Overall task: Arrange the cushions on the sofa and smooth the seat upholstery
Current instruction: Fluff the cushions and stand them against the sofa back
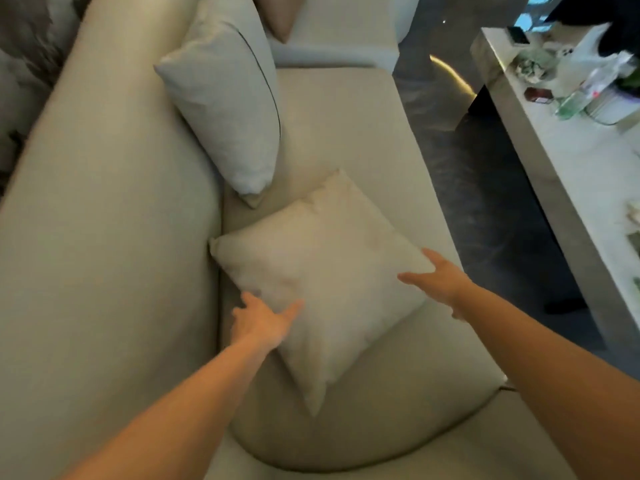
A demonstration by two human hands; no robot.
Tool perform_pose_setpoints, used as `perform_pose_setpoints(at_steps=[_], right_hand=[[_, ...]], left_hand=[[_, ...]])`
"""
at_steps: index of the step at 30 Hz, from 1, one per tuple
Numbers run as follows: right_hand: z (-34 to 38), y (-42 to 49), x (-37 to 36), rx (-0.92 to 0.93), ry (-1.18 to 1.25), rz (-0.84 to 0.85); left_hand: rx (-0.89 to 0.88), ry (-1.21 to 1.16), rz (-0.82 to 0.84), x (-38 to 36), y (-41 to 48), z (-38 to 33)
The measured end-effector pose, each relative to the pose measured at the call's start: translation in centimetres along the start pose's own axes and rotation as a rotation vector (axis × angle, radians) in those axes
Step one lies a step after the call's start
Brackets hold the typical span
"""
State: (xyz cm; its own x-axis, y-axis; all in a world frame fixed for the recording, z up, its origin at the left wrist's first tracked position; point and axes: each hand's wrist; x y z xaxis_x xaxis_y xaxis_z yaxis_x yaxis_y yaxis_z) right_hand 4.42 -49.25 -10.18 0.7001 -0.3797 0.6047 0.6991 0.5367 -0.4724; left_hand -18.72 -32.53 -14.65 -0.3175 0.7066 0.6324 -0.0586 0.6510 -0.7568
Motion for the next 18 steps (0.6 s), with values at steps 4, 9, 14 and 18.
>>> perform_pose_setpoints(at_steps=[4, 9, 14, 18], right_hand=[[-3.3, -0.2, -4.7, -0.302, 0.638, -0.201], [-4.7, 0.6, -9.5, -0.373, 1.186, -0.287], [-3.5, -2.2, -9.6, -0.132, 1.367, -0.336], [2.8, -8.0, -8.5, 0.163, 1.301, -0.373]], left_hand=[[-0.046, -0.088, 0.096, -3.7, 1.2, 1.5], [-0.061, -0.374, 0.156, -4.8, 2.0, 3.3], [0.243, -0.944, 0.619, -2.7, 2.7, 3.1], [0.148, -1.133, 0.781, -0.4, 0.2, 1.3]])
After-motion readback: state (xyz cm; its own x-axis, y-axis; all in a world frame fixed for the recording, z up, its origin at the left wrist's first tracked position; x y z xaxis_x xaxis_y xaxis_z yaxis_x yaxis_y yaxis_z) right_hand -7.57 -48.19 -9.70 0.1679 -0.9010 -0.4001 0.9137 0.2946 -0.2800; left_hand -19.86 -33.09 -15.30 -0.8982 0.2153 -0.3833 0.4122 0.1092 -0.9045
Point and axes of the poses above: each hand's wrist, its own y-axis towards the middle knuckle, its own x-axis out of the back of the hand, z = x × y, and after that the axes turned 15 degrees about x, right-handed
